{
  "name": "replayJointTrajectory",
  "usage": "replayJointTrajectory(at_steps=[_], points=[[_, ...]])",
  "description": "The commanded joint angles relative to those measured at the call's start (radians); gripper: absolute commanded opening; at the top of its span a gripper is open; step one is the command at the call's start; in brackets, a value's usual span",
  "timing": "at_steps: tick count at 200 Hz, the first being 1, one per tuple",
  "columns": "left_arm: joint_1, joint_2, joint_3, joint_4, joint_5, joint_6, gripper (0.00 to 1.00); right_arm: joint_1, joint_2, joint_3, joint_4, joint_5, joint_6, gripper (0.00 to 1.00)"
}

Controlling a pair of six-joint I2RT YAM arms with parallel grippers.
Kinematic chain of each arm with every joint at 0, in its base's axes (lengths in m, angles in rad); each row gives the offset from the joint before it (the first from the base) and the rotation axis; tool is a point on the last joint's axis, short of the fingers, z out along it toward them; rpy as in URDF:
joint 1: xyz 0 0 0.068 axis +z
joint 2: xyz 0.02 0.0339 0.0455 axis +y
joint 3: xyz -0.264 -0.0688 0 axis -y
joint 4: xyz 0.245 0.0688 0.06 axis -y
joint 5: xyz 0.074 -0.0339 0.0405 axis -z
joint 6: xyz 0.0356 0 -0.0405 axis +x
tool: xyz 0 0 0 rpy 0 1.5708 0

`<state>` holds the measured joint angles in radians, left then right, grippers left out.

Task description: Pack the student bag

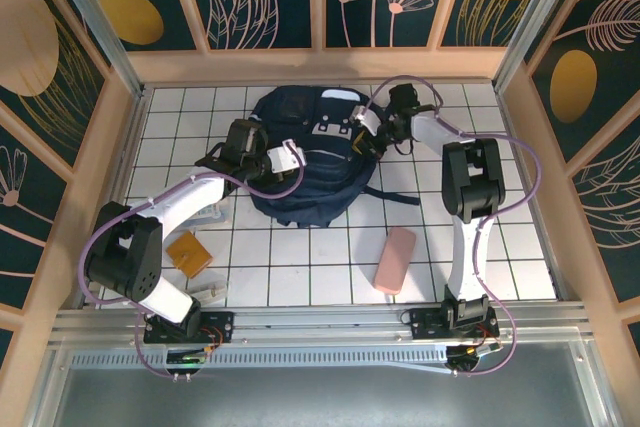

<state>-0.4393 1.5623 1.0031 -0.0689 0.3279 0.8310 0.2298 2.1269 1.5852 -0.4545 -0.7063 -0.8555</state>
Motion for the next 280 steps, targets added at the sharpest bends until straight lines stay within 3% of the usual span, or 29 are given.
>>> replayJointTrajectory(at_steps=[1, 20, 54, 85, 104, 112, 123, 134, 156, 193, 246, 280], points=[[-0.003, -0.044, 0.0, 0.148, 0.027, -0.15, 0.0, -0.06, -0.089, -0.055, 0.12, -0.052, 0.111, 0.0], [-0.002, -0.029, 0.045, 0.052, 0.029, -0.134, 0.0, -0.087, -0.155, -0.135, 0.2, -0.117, 0.134, 0.0], [-0.002, 0.0, 0.079, -0.031, -0.077, -0.149, 0.0, -0.138, -0.228, -0.238, 0.37, -0.159, 0.256, 0.0], [-0.002, 0.048, 0.169, -0.082, -0.082, -0.267, 0.0, -0.146, -0.286, -0.328, 0.474, -0.221, 0.319, 0.0], [-0.002, 0.061, 0.186, -0.1, -0.014, -0.271, 0.0, -0.145, -0.305, -0.364, 0.505, -0.221, 0.353, 0.0], [-0.002, 0.051, 0.16, -0.073, 0.026, -0.258, 0.0, -0.14, -0.291, -0.347, 0.479, -0.209, 0.365, 0.02], [-0.002, 0.03, 0.112, -0.023, 0.068, -0.227, 0.0, -0.116, -0.254, -0.277, 0.419, -0.122, 0.393, 0.38], [-0.004, 0.01, 0.068, 0.022, 0.078, -0.199, 0.0, -0.087, -0.205, -0.176, 0.303, -0.014, 0.387, 0.48], [-0.004, -0.001, 0.042, 0.032, 0.067, -0.162, 0.0, -0.02, -0.166, -0.112, 0.196, 0.122, 0.416, 0.51], [-0.006, -0.007, 0.029, 0.027, 0.066, -0.139, 0.0, 0.016, -0.039, 0.034, 0.032, 0.22, 0.486, 0.48], [-0.006, -0.027, 0.011, 0.048, 0.079, -0.15, 0.0, 0.032, 0.043, 0.165, -0.146, 0.264, 0.478, 0.45], [-0.006, -0.021, 0.023, 0.034, 0.076, -0.147, 0.0, 0.039, 0.047, 0.171, -0.22, 0.185, 0.444, 0.46]])
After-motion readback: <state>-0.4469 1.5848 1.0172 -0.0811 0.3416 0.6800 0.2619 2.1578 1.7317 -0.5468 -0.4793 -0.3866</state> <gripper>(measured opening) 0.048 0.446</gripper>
